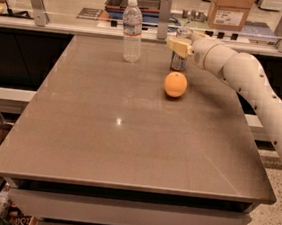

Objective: Pick redbull can

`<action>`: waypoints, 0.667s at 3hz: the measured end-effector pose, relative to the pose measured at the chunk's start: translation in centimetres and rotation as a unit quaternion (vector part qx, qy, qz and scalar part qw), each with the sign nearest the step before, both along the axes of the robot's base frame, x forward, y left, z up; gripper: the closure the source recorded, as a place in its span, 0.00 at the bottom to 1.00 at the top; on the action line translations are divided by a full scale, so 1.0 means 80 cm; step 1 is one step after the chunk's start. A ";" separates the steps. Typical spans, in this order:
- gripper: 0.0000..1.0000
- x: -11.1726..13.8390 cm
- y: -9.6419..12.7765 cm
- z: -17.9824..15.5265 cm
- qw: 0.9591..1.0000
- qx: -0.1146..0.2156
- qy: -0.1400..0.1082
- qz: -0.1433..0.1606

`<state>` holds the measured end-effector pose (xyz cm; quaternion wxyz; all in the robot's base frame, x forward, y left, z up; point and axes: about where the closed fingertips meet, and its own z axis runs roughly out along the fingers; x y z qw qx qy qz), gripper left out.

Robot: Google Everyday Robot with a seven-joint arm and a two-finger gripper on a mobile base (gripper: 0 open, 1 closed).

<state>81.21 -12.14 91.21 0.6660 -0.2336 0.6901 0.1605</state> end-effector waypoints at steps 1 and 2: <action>0.65 0.000 0.004 -0.001 1.000 0.000 0.000 0.002; 0.88 0.001 0.007 -0.001 1.000 0.000 0.001 0.003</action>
Offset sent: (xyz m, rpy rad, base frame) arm 0.0002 0.0023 -0.0003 0.0004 0.0005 0.0030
